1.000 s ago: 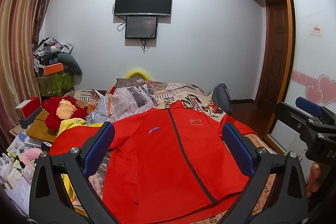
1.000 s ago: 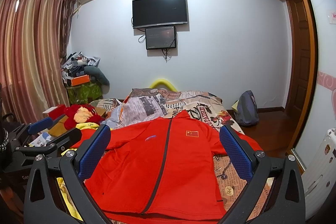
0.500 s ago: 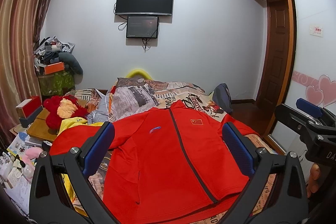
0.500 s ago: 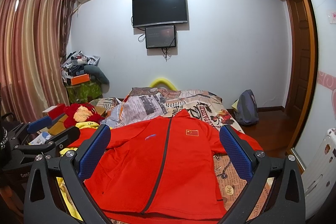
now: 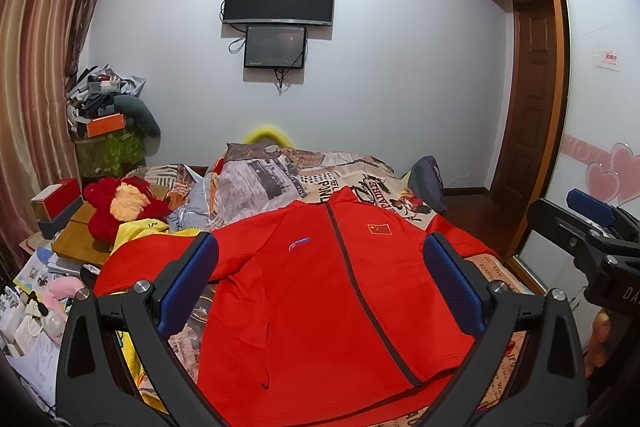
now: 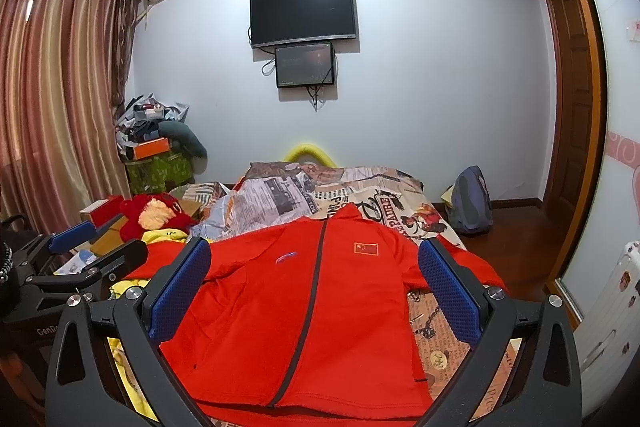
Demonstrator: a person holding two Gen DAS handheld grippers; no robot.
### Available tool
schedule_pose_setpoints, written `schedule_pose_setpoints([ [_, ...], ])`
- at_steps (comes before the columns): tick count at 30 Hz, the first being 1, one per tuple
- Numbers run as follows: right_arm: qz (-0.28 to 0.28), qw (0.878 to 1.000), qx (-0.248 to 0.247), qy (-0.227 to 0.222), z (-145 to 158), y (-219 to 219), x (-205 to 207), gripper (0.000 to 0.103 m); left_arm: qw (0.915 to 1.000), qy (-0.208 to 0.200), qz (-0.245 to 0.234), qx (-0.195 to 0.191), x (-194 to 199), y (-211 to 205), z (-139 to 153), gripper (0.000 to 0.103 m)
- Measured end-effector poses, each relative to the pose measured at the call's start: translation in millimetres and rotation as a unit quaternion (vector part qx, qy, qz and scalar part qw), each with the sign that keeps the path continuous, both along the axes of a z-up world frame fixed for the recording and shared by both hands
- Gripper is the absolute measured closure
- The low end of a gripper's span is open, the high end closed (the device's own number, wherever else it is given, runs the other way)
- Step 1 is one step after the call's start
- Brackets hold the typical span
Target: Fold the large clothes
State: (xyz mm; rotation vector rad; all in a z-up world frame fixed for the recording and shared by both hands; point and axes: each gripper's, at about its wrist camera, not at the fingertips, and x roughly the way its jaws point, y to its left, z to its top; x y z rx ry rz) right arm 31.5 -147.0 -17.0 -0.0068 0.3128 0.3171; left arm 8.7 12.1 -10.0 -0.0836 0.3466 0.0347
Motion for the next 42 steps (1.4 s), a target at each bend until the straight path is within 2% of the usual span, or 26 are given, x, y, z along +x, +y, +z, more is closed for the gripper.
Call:
schedule_pose_setpoints([
  [11, 0.002, 1.0, -0.009, 0.021, -9.5, 9.4, 31.2, 0.0, 0.9996, 0.025, 0.012, 0.0, 30.4, 27.0, -12.5, 0.0],
  [18, -0.004, 0.998, -0.041, 0.037, -23.0, 27.1, 81.3, 0.0, 0.997, 0.057, 0.052, 0.0, 85.5, 79.4, -26.9, 0.0],
  [26, -0.004, 0.991, -0.116, 0.062, -47.7, 48.5, 139.9, 0.0, 0.9856, 0.134, 0.099, -0.03, 155.2, 163.9, -76.2, 0.0],
  [30, 0.012, 0.985, -0.133, 0.113, -67.6, 59.3, 176.7, 0.0, 0.971, 0.201, 0.12, -0.048, 183.7, 208.4, -114.5, 0.0],
  [32, 0.015, 0.982, -0.129, 0.137, -76.3, 61.6, 191.1, 0.0, 0.9634, 0.226, 0.125, -0.071, 192.4, 232.0, -136.8, 0.0],
  [34, 0.017, 0.977, -0.129, 0.167, -90.2, 63.8, 206.8, 0.0, 0.9578, 0.235, 0.132, -0.099, 192.8, 250.7, -154.3, 0.0],
  [38, 0.027, 0.964, -0.133, 0.227, -115.3, 73.0, 237.7, 0.0, 0.9367, 0.259, 0.149, -0.182, 188.3, 291.1, -194.4, 0.0],
  [42, 0.038, 0.949, -0.135, 0.284, -140.3, 80.2, 262.8, 0.0, 0.92, 0.267, 0.158, -0.239, 180.7, 314.5, -218.8, 0.001],
])
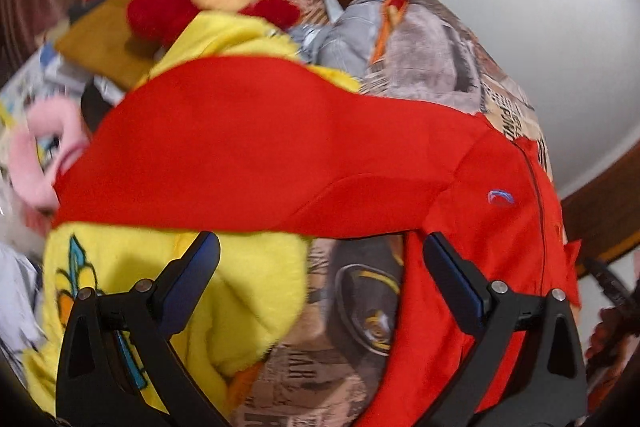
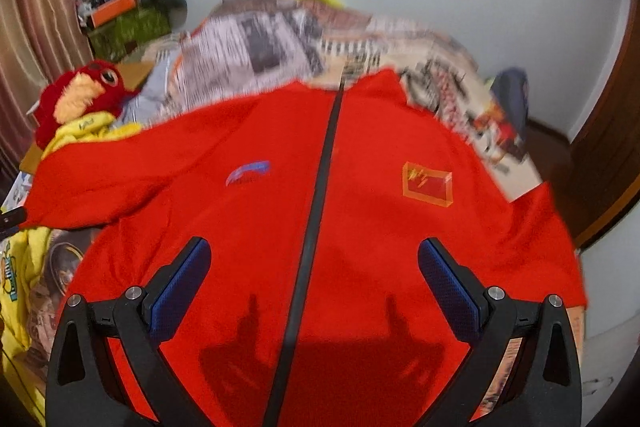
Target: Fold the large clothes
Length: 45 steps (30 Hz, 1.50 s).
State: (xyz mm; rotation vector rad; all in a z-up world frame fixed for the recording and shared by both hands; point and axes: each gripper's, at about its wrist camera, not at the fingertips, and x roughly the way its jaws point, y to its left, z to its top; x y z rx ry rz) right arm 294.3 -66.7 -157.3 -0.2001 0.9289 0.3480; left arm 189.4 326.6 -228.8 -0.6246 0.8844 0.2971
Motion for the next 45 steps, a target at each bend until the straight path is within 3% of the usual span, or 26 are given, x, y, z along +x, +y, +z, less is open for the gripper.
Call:
schedule_pose_setpoints([
  [5, 0.009, 0.999, -0.001, 0.039, -17.9, 6.9, 15.1, 0.0, 0.9968, -0.015, 0.017, -0.077, -8.9, 27.6, -20.5, 0.009],
  [9, 0.017, 0.998, -0.002, 0.055, -25.6, 12.6, 21.9, 0.001, 0.9857, -0.043, 0.034, -0.159, -9.9, 49.3, -35.7, 0.011],
  [13, 0.024, 0.998, -0.004, 0.066, -30.4, 13.9, 23.2, 0.001, 0.9815, -0.062, 0.056, -0.172, -6.2, 61.7, -38.9, 0.017],
  [20, 0.023, 0.997, -0.003, 0.068, -26.2, 13.4, 23.2, 0.0, 0.9893, -0.032, 0.11, -0.09, 5.0, 68.3, -28.4, 0.056],
  [25, 0.015, 0.998, 0.01, 0.064, -13.9, 3.7, 24.7, 0.0, 0.9891, -0.007, 0.143, 0.035, 16.5, 64.6, -7.0, 0.078],
  [28, 0.008, 0.998, 0.019, 0.061, -8.3, -3.3, 27.0, 0.0, 0.9875, 0.003, 0.129, 0.09, 36.6, 62.3, 12.3, 0.088],
  [31, 0.003, 0.998, 0.033, 0.057, -4.4, -11.1, 28.6, 0.0, 0.9851, -0.01, 0.107, 0.135, 55.0, 51.7, 39.0, 0.091],
  [35, -0.003, 0.998, 0.036, 0.048, -3.2, -20.1, 31.7, 0.0, 0.9785, -0.057, 0.05, 0.192, 83.9, 13.3, 87.7, 0.094],
  [40, -0.01, 0.998, 0.047, 0.042, -3.2, -33.9, 39.2, 0.0, 0.9717, -0.099, -0.021, 0.213, 119.8, -47.9, 122.7, 0.094],
  [45, -0.019, 0.998, 0.053, 0.02, -1.9, -46.7, 43.8, 0.0, 0.9621, -0.116, -0.092, 0.229, 162.6, -119.7, 129.7, 0.094],
])
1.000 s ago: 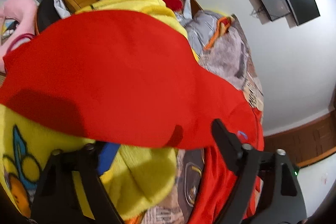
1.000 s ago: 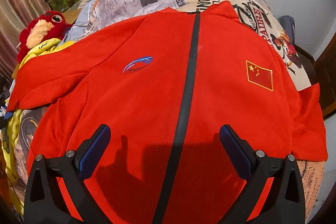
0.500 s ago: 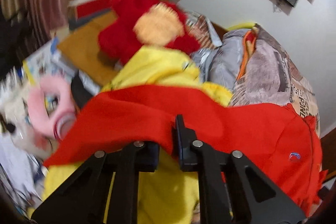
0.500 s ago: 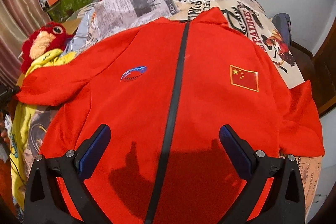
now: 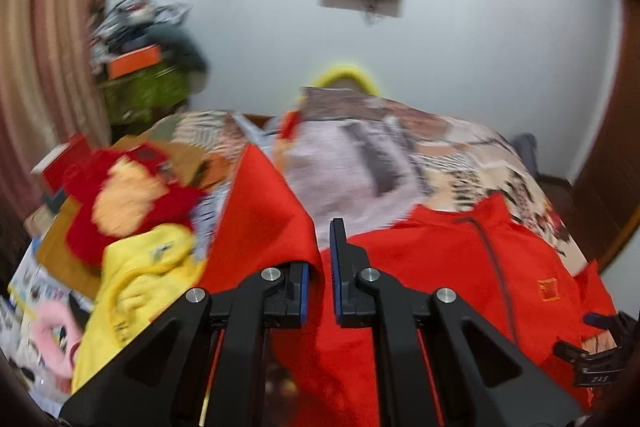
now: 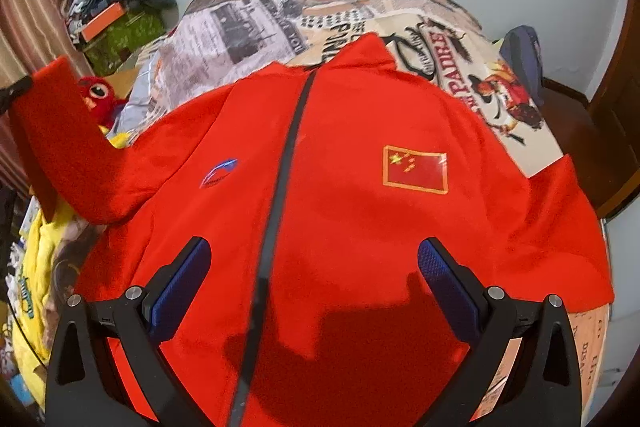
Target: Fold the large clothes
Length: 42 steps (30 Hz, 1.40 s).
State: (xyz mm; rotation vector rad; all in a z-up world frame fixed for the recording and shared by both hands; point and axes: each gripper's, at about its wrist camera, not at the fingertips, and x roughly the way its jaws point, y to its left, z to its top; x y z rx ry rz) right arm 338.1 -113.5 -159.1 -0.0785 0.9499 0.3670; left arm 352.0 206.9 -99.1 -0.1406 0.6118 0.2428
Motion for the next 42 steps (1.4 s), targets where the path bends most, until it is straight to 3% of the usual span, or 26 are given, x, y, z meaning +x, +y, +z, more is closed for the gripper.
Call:
schedule_pose_setpoints([
  [7, 0.0, 1.0, -0.009, -0.021, -0.6, -14.5, 0.8, 0.0, 0.9934, 0.037, -0.108, 0.011, 47.7, -99.8, -28.3, 0.094],
  [14, 0.0, 0.999, -0.031, -0.029, -6.4, -33.7, -2.5, 0.0, 0.9696, 0.13, -0.207, -0.009, 62.6, -175.7, -80.4, 0.094],
  [17, -0.002, 0.999, -0.04, -0.03, -8.3, -39.9, -5.7, 0.0, 0.9579, 0.169, -0.232, 0.009, 58.0, -194.8, -103.5, 0.094],
  [19, -0.001, 0.999, -0.045, -0.027, -8.6, -43.6, -8.9, 0.0, 0.9474, 0.2, -0.25, -0.005, 53.4, -202.0, -119.2, 0.085],
  [21, -0.001, 0.998, -0.051, -0.025, -7.9, -46.5, -11.8, 0.0, 0.9327, 0.234, -0.272, -0.036, 47.7, -200.0, -135.2, 0.064],
  [22, -0.001, 0.998, -0.055, -0.024, -6.8, -48.0, -13.6, 0.0, 0.9302, 0.241, -0.275, -0.036, 43.5, -201.2, -139.6, 0.061],
  [25, -0.001, 0.998, -0.062, -0.023, -2.2, -49.6, -18.0, 0.0, 0.9325, 0.24, -0.269, -0.015, 23.9, -191.4, -140.0, 0.051],
  [28, 0.003, 0.998, -0.064, -0.022, 8.4, -44.9, -21.9, 0.0, 0.9351, 0.234, -0.264, -0.033, 9.6, -176.6, -132.6, 0.049],
  [32, 0.021, 0.997, -0.066, -0.034, 24.3, -25.5, -27.7, 0.0, 0.9526, 0.204, -0.224, -0.028, -13.4, -136.2, -107.4, 0.039],
  [37, 0.069, 0.995, -0.064, -0.045, 33.9, 22.7, -32.8, 0.0, 0.9719, 0.169, -0.164, -0.014, -39.9, -71.3, -82.1, 0.036],
  [42, 0.114, 0.991, -0.062, -0.038, 20.6, 76.5, -34.3, 0.0, 0.9817, 0.154, -0.112, 0.011, -63.8, -13.1, -76.3, 0.031],
])
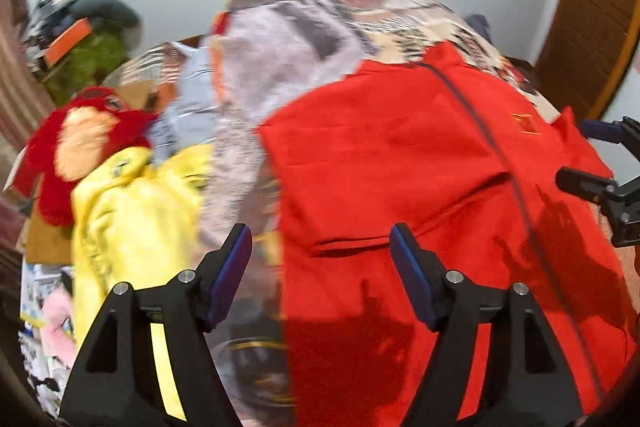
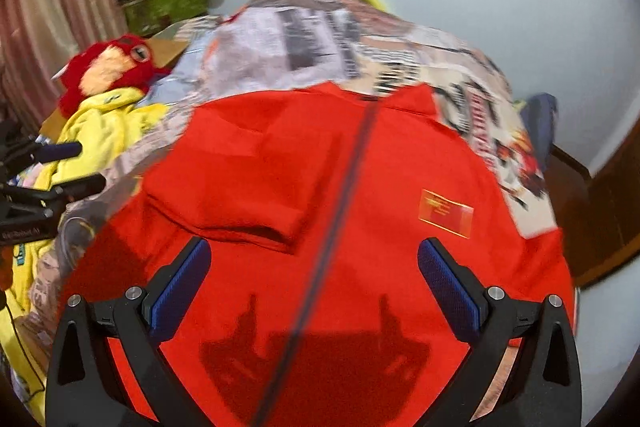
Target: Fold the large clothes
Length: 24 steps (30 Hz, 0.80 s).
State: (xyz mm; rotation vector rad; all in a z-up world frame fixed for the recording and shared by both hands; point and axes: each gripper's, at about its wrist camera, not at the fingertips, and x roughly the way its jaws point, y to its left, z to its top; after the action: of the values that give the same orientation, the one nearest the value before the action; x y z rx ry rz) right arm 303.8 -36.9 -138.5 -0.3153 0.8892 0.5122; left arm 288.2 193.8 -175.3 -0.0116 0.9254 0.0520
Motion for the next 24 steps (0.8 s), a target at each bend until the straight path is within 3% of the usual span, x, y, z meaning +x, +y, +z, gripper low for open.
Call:
schedule_pose_setpoints([
  [7, 0.058, 0.997, -0.012, 0.055, -45.8, 79.1, 15.1, 0.004, 0.9992, -0.001, 0.038, -0.011, -21.5, 55.9, -15.6, 0.03],
  [9, 0.076, 0.994, -0.016, 0.074, -58.2, 99.1, 19.0, 0.016, 0.999, 0.002, 0.044, -0.011, -21.3, 61.4, -23.1, 0.03],
  [17, 0.115, 0.987, -0.013, 0.114, -87.2, 143.4, 20.7, 0.033, 0.9982, 0.014, 0.049, -0.031, -19.4, 78.2, -52.9, 0.03],
  [20, 0.113, 0.985, 0.002, 0.132, -94.1, 151.3, 26.6, 0.05, 0.9985, 0.019, 0.047, -0.022, -16.3, 76.5, -60.1, 0.03],
  [22, 0.109, 0.983, 0.009, 0.145, -99.9, 154.9, 31.5, 0.056, 0.9988, 0.022, 0.039, -0.017, -15.1, 75.4, -65.0, 0.03],
  [24, 0.109, 0.982, 0.014, 0.151, -103.7, 157.3, 33.5, 0.074, 0.9991, 0.024, 0.032, -0.015, -14.8, 73.1, -68.4, 0.03],
])
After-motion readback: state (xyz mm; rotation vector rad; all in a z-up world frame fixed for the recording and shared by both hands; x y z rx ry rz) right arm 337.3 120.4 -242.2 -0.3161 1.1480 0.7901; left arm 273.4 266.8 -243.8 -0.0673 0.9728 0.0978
